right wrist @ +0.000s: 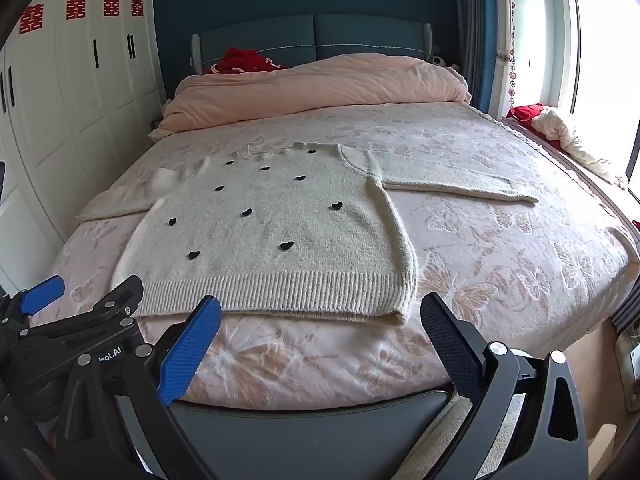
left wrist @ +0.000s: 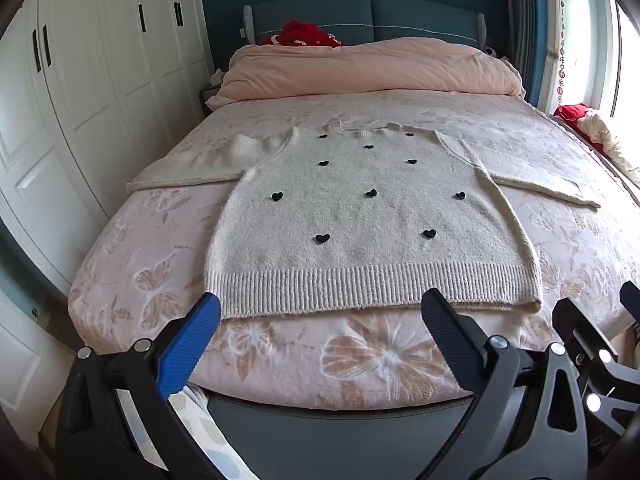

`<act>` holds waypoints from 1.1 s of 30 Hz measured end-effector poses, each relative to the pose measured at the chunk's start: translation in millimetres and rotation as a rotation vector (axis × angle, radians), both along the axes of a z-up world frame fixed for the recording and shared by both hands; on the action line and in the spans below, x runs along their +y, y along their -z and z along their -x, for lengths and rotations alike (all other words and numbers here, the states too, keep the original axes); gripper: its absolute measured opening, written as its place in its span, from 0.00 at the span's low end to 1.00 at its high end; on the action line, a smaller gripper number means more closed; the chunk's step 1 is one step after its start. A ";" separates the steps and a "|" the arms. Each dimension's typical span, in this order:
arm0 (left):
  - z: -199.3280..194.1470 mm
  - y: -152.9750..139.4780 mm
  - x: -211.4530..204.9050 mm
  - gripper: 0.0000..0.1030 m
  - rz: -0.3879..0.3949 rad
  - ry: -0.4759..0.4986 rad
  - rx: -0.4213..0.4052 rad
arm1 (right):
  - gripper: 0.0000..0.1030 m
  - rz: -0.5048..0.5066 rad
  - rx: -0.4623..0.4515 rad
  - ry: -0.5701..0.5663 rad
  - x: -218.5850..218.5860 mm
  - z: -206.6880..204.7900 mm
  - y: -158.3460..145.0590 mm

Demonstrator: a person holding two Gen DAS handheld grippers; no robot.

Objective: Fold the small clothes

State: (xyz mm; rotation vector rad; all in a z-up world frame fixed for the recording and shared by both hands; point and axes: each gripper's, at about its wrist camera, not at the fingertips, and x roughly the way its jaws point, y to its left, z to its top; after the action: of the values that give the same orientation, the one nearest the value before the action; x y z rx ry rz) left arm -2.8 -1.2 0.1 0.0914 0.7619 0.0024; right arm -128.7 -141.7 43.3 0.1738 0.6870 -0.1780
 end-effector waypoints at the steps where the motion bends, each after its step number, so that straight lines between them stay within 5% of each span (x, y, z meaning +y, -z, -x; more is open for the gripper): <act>1: -0.2 0.1 0.2 0.95 -0.001 -0.001 0.000 | 0.95 0.000 0.000 -0.001 -0.6 0.2 -0.5; 33: 0.4 2.2 0.3 0.95 -0.005 -0.002 0.000 | 0.95 0.001 0.005 -0.001 -0.2 -0.7 -6.1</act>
State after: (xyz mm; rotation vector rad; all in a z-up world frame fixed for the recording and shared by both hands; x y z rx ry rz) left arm -3.2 -0.9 -2.2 0.0958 0.7624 0.0063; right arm -128.0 -141.9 49.5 0.1723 0.6917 -0.1775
